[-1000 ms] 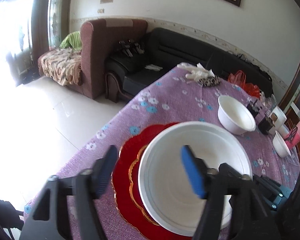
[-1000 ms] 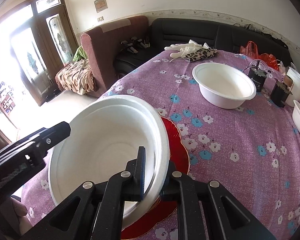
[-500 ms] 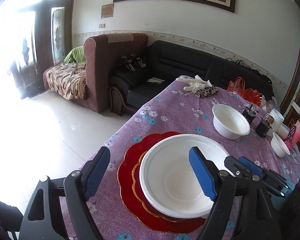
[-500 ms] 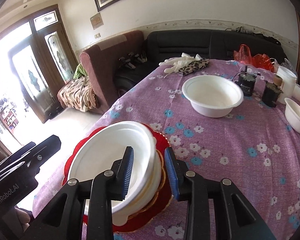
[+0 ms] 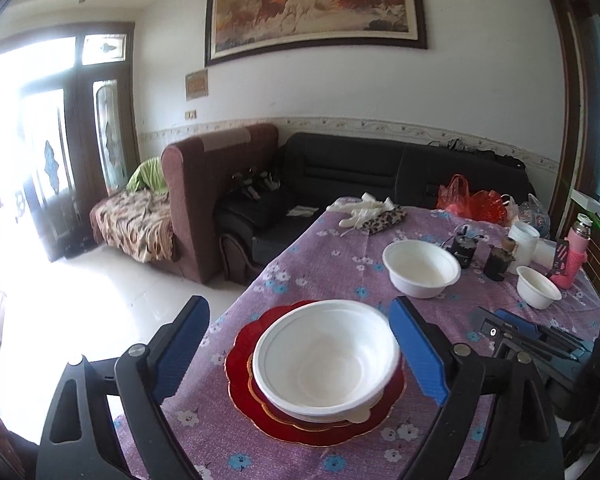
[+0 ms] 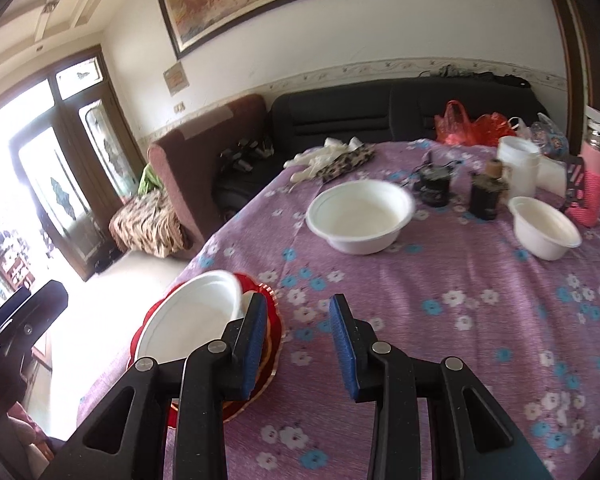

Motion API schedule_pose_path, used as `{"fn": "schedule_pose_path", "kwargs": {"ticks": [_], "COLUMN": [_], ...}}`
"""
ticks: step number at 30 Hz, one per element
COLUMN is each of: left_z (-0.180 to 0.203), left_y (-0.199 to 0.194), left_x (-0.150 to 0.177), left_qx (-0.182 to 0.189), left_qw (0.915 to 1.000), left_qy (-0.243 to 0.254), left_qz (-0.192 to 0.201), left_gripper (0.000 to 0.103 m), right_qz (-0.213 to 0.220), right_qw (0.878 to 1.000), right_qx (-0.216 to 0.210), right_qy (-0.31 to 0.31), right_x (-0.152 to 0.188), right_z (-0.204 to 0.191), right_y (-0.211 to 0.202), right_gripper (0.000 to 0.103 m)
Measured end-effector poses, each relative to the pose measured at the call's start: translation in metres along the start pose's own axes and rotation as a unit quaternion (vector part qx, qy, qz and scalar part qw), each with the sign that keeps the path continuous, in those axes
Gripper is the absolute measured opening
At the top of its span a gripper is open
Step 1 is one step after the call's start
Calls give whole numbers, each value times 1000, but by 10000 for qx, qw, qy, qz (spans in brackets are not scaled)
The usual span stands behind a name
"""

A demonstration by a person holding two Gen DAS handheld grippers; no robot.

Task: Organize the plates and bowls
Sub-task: 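Raise both grippers and move them toward the smaller white bowl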

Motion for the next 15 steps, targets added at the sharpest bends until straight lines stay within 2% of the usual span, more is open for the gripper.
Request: {"fn": "schedule_pose_path", "kwargs": {"ticks": [9, 13, 15], "left_z": [38, 50, 55], "left_y": [-54, -72, -82], "left_x": [-7, -11, -15], "left_qx": [41, 153, 212], "left_qw": [9974, 9958, 9947], "left_qy": [431, 510, 536], "left_qz": [574, 748, 850], "left_gripper": [96, 97, 98], "right_qz": [573, 880, 1063], "right_qw": [9978, 9953, 9931], "right_qx": [59, 233, 340], "right_qy": [319, 346, 360], "right_x": [-13, -27, -36], "right_z": [40, 58, 67], "right_y": [-71, -109, -130], "right_gripper": [43, 43, 47]}}
Point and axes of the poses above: each gripper's, at about its wrist camera, not at the fingertips, and y roughly the way its jaws point, z to its right, x to its underside, the point moved 4 cm from there along y, roughly the way its jaws point, and after that the axes turned 5 degrees about -z, right-handed, at the moved point
